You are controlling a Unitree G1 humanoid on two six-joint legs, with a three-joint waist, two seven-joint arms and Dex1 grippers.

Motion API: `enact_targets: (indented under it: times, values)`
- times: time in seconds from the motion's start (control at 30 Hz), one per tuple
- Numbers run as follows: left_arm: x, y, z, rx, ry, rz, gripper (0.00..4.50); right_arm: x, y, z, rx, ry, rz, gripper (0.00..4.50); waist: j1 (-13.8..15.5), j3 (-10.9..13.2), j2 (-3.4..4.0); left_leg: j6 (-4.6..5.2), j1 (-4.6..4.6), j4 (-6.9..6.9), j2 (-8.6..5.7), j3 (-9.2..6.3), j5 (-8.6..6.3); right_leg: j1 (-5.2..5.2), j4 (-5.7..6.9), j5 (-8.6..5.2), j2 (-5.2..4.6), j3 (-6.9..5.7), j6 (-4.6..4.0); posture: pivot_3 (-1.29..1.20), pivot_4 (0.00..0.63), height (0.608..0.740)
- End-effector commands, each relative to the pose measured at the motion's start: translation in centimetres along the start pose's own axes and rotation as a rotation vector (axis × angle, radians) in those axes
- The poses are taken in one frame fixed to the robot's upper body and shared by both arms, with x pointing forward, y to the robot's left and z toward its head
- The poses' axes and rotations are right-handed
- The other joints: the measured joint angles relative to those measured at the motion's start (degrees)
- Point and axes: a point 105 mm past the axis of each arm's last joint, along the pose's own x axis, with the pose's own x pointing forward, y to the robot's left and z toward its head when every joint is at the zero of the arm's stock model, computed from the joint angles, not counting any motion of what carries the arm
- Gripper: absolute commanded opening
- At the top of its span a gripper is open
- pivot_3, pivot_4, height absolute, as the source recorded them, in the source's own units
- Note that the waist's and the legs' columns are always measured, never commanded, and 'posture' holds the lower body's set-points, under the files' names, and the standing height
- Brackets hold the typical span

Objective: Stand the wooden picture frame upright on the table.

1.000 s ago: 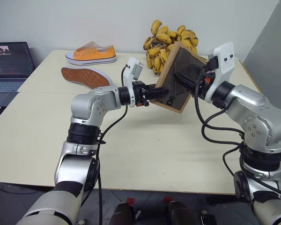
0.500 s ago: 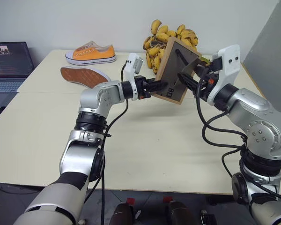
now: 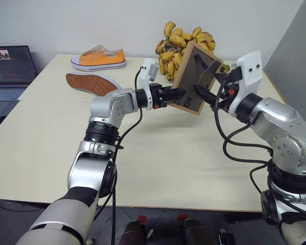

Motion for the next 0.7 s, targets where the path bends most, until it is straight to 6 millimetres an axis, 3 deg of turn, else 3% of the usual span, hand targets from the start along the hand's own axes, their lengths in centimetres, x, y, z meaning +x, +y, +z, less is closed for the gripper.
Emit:
enact_targets:
  times: [0.03, 0.33, 0.57, 0.7]
  values:
    - [-0.1, -1.3, 2.5, 0.067, -0.060, -0.041, 1.29, -1.5, -0.6, 0.0, -0.117, -0.005, -0.028, 4.00, 0.03, 0.00, 0.00, 0.00, 0.00, 0.00, 0.00, 0.00, 0.00, 0.00, 0.00, 0.00, 0.00, 0.00, 0.00, 0.00, 0.150, 0.740]
    - [-1.5, -0.6, 1.3, 0.037, 0.016, -0.021, 1.29, -5.2, -3.3, -5.1, -0.378, 0.174, -0.097, 4.00, 0.08, 0.01, -0.01, 0.00, -0.02, 0.03, -0.02, 0.02, 0.00, 0.00, -0.03, -0.01, 0.00, 0.03, 0.01, 0.00, 0.150, 0.740]
    - [-2.4, -0.8, -1.0, -0.062, 0.072, -0.025, 1.29, -6.6, -3.6, -5.8, -0.489, 0.173, -0.140, 4.00, -0.10, 0.00, -0.01, 0.01, 0.02, 0.10, -0.01, 0.05, 0.01, 0.04, 0.04, 0.00, 0.02, 0.09, 0.03, 0.00, 0.150, 0.740]
    - [-2.0, -1.7, 0.2, -0.063, 0.065, -0.059, 1.29, -8.1, -4.3, -6.1, -0.574, 0.184, -0.180, 4.00, 0.23, 0.02, -0.04, 0.00, -0.01, 0.10, -0.02, 0.03, 0.01, 0.02, 0.02, 0.00, 0.02, 0.07, 0.03, 0.00, 0.150, 0.740]
